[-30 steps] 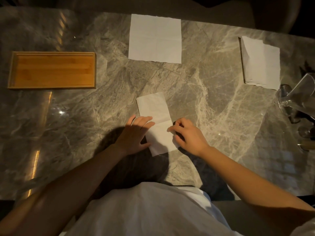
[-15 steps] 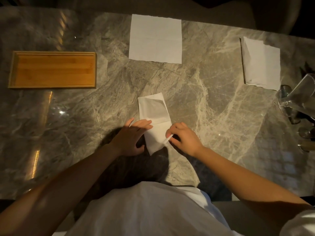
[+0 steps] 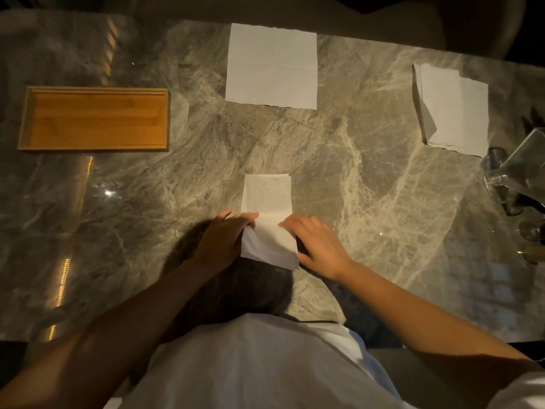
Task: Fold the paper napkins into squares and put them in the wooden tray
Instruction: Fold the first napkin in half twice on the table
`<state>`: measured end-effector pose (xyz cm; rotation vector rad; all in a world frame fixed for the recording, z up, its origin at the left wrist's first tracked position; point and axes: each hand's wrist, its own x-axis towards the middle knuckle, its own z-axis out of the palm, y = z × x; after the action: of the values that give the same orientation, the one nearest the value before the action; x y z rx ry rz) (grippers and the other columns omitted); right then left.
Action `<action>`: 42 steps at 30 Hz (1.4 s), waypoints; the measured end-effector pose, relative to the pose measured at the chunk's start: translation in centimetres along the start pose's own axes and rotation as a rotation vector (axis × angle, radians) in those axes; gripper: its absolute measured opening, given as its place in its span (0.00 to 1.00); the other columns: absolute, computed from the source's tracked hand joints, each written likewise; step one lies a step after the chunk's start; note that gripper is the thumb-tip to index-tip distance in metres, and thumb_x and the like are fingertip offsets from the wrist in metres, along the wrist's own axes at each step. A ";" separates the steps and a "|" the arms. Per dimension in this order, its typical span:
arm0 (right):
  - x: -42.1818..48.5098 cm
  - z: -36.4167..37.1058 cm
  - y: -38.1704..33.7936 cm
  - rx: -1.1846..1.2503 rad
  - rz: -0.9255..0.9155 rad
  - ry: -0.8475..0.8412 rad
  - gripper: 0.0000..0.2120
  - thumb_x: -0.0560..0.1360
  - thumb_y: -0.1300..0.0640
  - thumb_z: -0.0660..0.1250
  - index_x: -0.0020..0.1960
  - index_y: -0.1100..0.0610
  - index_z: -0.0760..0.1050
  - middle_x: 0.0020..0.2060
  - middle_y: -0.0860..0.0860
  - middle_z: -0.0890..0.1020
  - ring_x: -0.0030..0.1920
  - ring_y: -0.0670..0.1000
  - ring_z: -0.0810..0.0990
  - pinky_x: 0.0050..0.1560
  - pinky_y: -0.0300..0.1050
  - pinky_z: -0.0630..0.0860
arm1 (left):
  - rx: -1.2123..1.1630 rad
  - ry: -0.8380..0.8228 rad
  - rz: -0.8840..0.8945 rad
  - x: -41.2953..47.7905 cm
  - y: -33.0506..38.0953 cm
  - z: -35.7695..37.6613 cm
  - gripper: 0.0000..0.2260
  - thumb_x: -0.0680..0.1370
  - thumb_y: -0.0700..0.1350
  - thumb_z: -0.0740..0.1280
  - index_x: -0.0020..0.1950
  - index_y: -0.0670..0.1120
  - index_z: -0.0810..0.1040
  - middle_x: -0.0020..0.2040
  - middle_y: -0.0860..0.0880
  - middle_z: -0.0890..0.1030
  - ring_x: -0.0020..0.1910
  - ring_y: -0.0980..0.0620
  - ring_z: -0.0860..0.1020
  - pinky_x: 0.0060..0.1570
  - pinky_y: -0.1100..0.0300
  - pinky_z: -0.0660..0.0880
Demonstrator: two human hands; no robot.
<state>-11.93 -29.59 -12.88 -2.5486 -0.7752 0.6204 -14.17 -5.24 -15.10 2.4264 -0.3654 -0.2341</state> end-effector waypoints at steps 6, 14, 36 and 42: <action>0.6 0.5 -1.1 0.056 0.023 0.142 0.17 0.71 0.69 0.64 0.54 0.53 0.80 0.51 0.49 0.82 0.52 0.54 0.77 0.51 0.50 0.71 | 0.007 -0.007 -0.031 -0.9 -0.1 0.3 0.11 0.73 0.42 0.69 0.55 0.46 0.75 0.56 0.47 0.82 0.57 0.46 0.79 0.65 0.52 0.67; 0.3 1.3 -1.2 0.196 0.220 0.207 0.04 0.76 0.56 0.66 0.45 0.56 0.78 0.34 0.48 0.75 0.39 0.53 0.77 0.41 0.44 0.67 | 0.173 0.043 -0.110 -1.6 0.4 0.3 0.04 0.73 0.45 0.69 0.44 0.47 0.76 0.42 0.48 0.82 0.44 0.47 0.79 0.55 0.51 0.69; 1.4 2.1 -0.5 0.340 0.463 0.195 0.12 0.75 0.54 0.67 0.55 0.55 0.67 0.35 0.51 0.82 0.35 0.52 0.80 0.40 0.48 0.76 | -0.019 0.112 -0.453 -0.1 2.1 1.1 0.09 0.78 0.48 0.63 0.54 0.45 0.75 0.45 0.47 0.83 0.43 0.48 0.80 0.52 0.47 0.75; 1.5 2.7 -0.5 0.285 0.465 0.241 0.12 0.75 0.53 0.68 0.52 0.52 0.66 0.31 0.47 0.78 0.32 0.49 0.78 0.37 0.47 0.76 | 0.013 0.195 -0.400 -0.6 2.2 1.9 0.10 0.75 0.43 0.67 0.54 0.44 0.71 0.44 0.46 0.77 0.43 0.46 0.78 0.46 0.49 0.75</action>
<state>-12.41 -27.63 -15.30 -2.4749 -0.0028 0.5013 -15.65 -7.78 -15.06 2.4899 0.2094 -0.1647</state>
